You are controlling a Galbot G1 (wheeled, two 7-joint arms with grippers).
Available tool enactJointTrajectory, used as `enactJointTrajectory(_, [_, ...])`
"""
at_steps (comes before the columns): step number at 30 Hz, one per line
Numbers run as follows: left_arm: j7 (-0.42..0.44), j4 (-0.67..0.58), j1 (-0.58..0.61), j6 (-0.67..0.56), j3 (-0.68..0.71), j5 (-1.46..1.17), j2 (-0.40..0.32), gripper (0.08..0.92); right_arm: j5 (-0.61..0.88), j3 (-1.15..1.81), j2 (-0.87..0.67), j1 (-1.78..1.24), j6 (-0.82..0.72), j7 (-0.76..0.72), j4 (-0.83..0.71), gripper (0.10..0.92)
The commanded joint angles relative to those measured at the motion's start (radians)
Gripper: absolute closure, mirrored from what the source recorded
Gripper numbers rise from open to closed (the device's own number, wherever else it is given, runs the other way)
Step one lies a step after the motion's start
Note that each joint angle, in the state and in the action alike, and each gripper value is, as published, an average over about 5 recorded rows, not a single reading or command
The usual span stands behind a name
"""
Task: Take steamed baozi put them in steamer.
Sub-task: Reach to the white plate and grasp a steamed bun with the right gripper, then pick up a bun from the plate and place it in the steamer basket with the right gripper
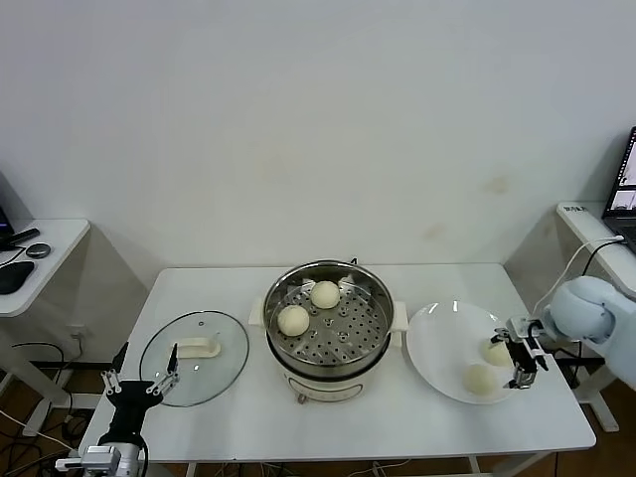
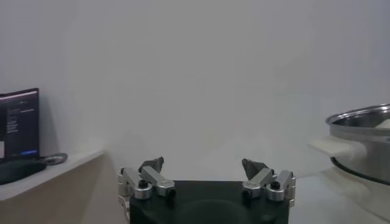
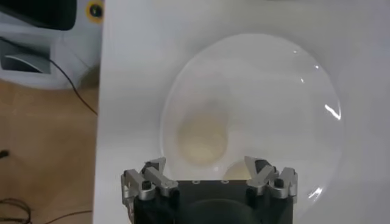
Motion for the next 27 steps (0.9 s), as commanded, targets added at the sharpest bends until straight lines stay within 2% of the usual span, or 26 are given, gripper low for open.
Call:
enactJointTrajectory(1, [0.0,0.005,0.002,0.0,-0.01,0.001,-0.002,0.177,-0.038,0.051,0.117,-0.083,0.027,0.034,-0.13,0.203])
enactJointTrajectory(13, [0.0,0.012,0.001,0.0,-0.013,0.001,-0.007,0.177,-0.054,0.001,0.175,-0.053,-0.006,-0.013,-0.155,0.213])
enactJointTrajectory(27, [0.0,0.009,0.005,-0.001,-0.014,0.001,-0.01,0.177,-0.062,0.001,0.152,-0.05,-0.035,-0.06,-0.14,0.447])
